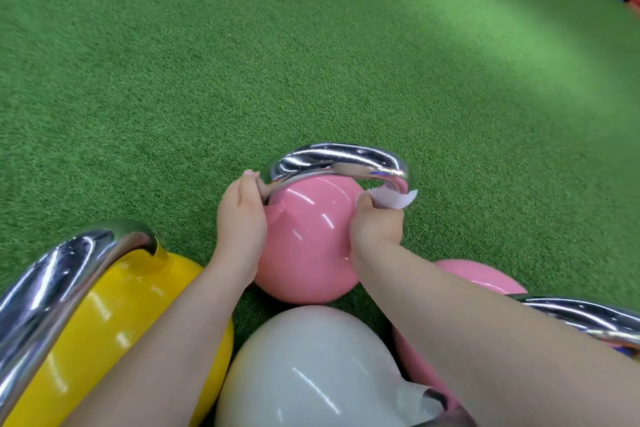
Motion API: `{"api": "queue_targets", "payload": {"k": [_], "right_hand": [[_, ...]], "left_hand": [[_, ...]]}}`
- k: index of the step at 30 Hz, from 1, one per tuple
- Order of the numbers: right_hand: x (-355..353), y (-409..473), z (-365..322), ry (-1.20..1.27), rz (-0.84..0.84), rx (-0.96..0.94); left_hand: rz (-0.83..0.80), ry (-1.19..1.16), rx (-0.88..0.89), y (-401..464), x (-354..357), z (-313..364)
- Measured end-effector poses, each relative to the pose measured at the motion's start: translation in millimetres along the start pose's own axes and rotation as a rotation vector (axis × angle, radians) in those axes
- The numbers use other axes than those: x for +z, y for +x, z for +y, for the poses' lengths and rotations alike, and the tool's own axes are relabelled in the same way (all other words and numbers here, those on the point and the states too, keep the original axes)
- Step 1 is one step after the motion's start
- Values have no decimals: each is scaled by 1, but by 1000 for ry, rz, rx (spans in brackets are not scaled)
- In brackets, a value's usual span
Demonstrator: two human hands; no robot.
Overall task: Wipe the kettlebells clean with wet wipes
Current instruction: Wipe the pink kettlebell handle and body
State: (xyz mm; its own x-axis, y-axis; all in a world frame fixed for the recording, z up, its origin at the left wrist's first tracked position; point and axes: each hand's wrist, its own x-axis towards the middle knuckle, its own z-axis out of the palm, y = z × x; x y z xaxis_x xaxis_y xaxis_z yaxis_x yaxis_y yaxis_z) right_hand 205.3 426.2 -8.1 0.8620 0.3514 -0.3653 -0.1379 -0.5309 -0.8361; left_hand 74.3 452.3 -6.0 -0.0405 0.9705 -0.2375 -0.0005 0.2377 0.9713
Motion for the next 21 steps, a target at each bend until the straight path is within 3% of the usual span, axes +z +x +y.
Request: {"api": "queue_targets", "payload": {"k": [5,10,13,15,17,21], "right_hand": [[-18,16,-2,-117,-113,-173],[-45,46,-29,-493,-624,-453],[-55,46,-60,-556,-947,-543],[-57,34,-92,-793,-1065,-636],[-48,16,-120,-1182,-1146,-684],[-18,-21,-141,-1600,-1139,-657]], "left_hand": [[2,5,18,-1,-2,-3],[3,41,37,0,-3,-5],[15,46,44,0,-5,-4],[7,47,40,0,-4,-3],[3,54,32,1,-3,-3],[2,32,-1,2,-3,-3]]}}
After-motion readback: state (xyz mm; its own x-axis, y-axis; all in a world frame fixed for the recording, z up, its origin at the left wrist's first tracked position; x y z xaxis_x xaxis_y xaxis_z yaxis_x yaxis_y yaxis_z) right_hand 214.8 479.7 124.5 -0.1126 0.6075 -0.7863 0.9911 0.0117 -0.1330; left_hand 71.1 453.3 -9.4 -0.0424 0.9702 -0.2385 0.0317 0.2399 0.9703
